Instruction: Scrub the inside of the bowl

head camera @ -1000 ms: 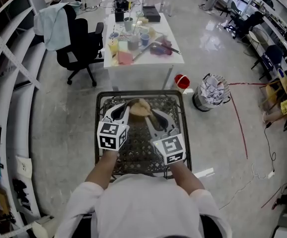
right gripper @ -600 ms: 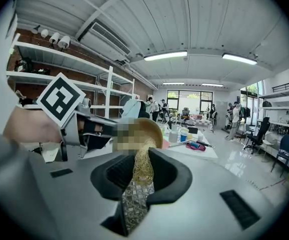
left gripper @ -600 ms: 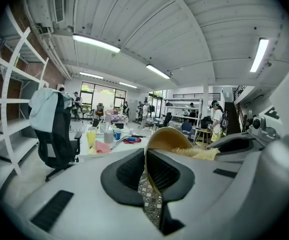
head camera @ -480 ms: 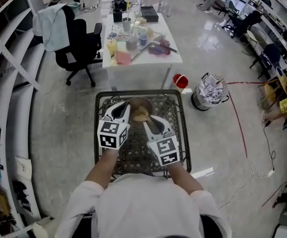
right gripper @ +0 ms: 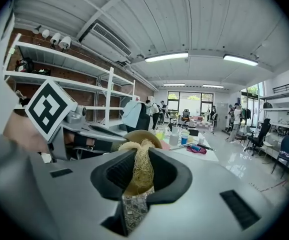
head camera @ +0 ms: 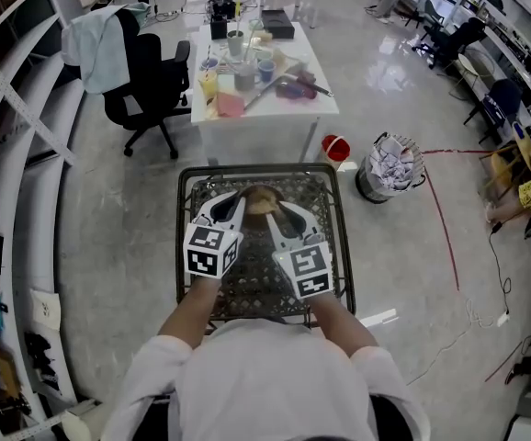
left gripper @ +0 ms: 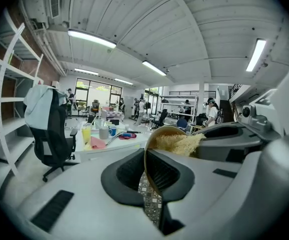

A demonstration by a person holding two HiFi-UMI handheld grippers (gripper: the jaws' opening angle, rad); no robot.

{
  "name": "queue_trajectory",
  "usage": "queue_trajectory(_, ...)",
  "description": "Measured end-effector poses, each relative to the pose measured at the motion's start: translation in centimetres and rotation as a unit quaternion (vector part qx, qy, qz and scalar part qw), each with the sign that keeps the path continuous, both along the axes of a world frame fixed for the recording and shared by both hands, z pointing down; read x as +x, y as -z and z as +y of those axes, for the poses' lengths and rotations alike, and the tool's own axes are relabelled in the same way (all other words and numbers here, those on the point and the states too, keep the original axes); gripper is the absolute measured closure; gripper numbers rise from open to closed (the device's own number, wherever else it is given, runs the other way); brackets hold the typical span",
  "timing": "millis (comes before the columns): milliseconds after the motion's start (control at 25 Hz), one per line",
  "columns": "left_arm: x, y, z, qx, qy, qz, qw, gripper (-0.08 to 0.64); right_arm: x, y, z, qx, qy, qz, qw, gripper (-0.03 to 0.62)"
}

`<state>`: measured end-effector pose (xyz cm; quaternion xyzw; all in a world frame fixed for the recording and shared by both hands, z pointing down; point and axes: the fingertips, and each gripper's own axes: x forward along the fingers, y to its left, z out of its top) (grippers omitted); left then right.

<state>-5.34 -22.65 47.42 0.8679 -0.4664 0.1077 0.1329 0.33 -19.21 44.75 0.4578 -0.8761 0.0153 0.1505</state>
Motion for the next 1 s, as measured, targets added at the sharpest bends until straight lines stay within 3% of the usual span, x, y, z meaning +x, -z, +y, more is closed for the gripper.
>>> queue_trajectory(320,-0.3,0.0,-0.7,-0.003,0.007,0.005,1.0000,0.517,2.1,-1.4,1.0,-0.020,-0.031,0.022,0.999,0.505)
queue_trajectory(560,0.1,-0.6,-0.7,-0.010,0.005,0.007,0.9999,0.517,0.6,-3.2,2.3,-0.055,-0.007,0.011,0.998,0.505)
queue_trajectory(840,0.7,-1.5,0.3,-0.018,-0.005,0.004,0.9998,0.517,-1.1,-1.8,1.1,-0.030,0.016,0.014,0.999,0.505)
queue_trajectory(1000,0.6,-1.8,0.7,-0.020,-0.006,0.005,0.9998,0.517,0.5,-1.4,0.0,-0.027,-0.012,0.010,1.000,0.505)
